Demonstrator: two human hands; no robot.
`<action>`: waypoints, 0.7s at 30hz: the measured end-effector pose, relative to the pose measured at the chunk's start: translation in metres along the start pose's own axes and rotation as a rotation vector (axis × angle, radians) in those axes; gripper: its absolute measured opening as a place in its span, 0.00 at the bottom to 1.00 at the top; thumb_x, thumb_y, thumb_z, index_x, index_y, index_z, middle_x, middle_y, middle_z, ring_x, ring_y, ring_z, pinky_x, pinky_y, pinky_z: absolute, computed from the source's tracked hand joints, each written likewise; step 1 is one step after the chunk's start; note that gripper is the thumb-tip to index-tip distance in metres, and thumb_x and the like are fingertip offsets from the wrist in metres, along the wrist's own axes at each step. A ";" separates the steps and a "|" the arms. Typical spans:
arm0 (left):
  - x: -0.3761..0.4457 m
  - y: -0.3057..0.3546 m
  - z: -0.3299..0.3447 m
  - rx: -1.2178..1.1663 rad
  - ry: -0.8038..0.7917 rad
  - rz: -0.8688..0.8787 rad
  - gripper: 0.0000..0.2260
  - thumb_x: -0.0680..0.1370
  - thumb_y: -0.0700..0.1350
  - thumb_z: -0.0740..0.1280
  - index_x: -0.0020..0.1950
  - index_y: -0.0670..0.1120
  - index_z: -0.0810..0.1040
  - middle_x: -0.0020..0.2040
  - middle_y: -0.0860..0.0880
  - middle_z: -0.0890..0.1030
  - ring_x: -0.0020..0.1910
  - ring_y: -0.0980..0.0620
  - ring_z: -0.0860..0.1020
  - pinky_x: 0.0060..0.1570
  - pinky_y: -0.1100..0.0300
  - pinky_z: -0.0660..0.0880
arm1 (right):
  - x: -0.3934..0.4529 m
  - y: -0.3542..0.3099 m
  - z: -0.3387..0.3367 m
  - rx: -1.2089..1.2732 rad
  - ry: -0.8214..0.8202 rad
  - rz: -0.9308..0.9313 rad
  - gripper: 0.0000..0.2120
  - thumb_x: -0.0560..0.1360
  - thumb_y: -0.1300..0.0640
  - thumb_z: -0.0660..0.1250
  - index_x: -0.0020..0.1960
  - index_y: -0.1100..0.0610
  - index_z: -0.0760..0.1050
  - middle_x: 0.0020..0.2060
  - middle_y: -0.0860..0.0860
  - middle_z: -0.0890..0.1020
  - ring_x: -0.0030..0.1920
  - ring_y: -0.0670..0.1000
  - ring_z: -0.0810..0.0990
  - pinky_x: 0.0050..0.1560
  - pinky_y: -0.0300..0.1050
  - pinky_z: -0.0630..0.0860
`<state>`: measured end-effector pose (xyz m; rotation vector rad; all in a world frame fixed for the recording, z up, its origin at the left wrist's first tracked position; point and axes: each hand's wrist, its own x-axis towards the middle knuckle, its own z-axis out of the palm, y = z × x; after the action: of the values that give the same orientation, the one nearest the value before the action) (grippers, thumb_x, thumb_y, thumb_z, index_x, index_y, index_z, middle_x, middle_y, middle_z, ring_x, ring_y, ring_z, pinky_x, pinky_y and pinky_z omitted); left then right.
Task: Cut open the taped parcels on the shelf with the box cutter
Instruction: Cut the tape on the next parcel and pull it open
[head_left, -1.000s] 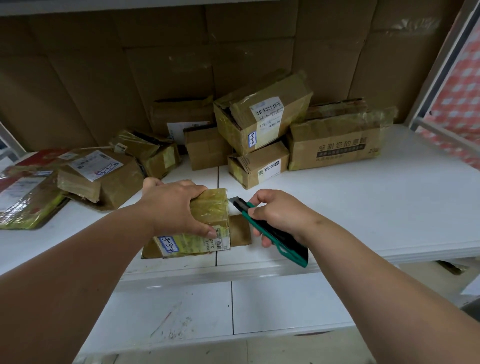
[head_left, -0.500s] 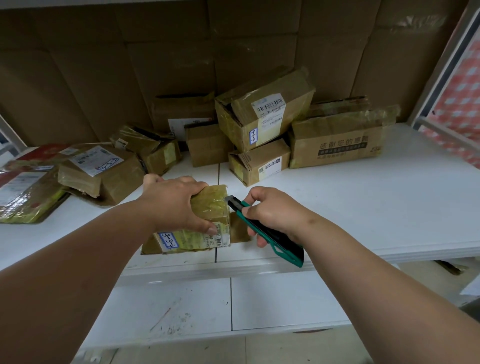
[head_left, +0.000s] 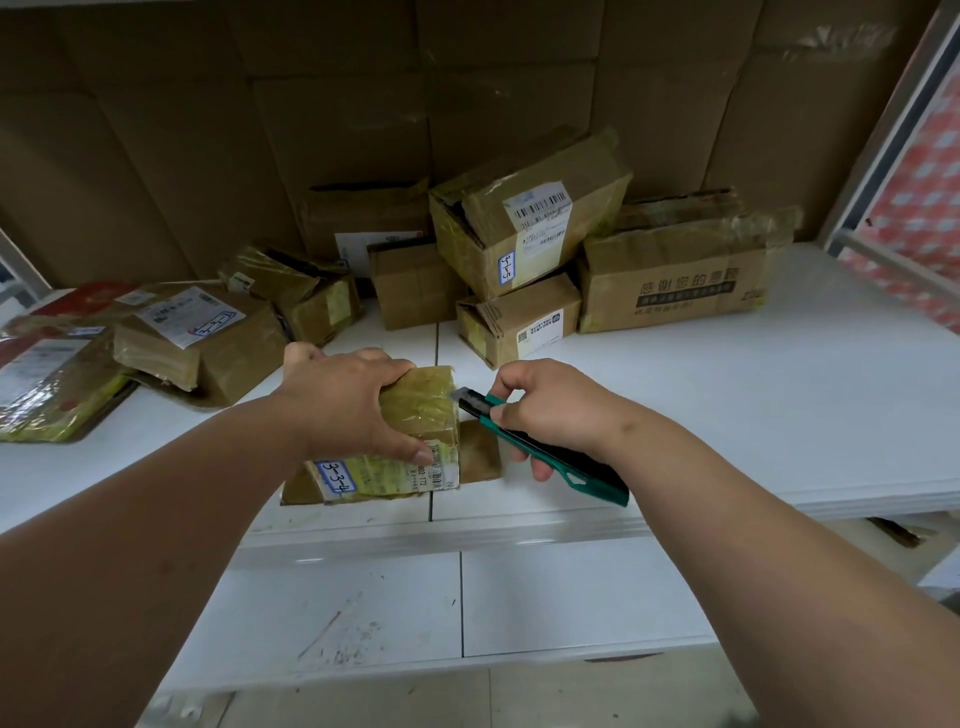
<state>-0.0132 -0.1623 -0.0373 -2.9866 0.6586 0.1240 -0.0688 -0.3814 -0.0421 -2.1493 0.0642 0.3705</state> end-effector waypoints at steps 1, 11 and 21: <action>0.000 0.000 0.000 0.002 0.000 -0.001 0.57 0.47 0.86 0.46 0.73 0.63 0.62 0.62 0.61 0.72 0.62 0.56 0.69 0.60 0.50 0.54 | -0.001 0.000 -0.002 0.002 -0.020 -0.001 0.04 0.80 0.59 0.62 0.49 0.54 0.75 0.32 0.58 0.83 0.22 0.53 0.79 0.24 0.38 0.73; -0.001 0.000 0.001 0.010 -0.004 -0.006 0.56 0.49 0.85 0.49 0.74 0.63 0.60 0.64 0.62 0.71 0.62 0.57 0.69 0.59 0.51 0.54 | -0.013 0.010 -0.005 0.064 -0.125 0.017 0.04 0.81 0.59 0.62 0.48 0.55 0.74 0.27 0.54 0.82 0.22 0.53 0.78 0.24 0.36 0.71; -0.002 0.003 -0.002 0.011 -0.033 -0.024 0.55 0.50 0.84 0.52 0.75 0.63 0.59 0.66 0.61 0.70 0.65 0.55 0.68 0.61 0.50 0.55 | -0.009 0.009 0.000 0.053 -0.042 0.028 0.04 0.81 0.58 0.61 0.51 0.57 0.73 0.33 0.57 0.82 0.23 0.52 0.79 0.24 0.36 0.72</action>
<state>-0.0161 -0.1639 -0.0353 -2.9735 0.6181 0.1676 -0.0787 -0.3869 -0.0470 -2.0890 0.0794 0.4249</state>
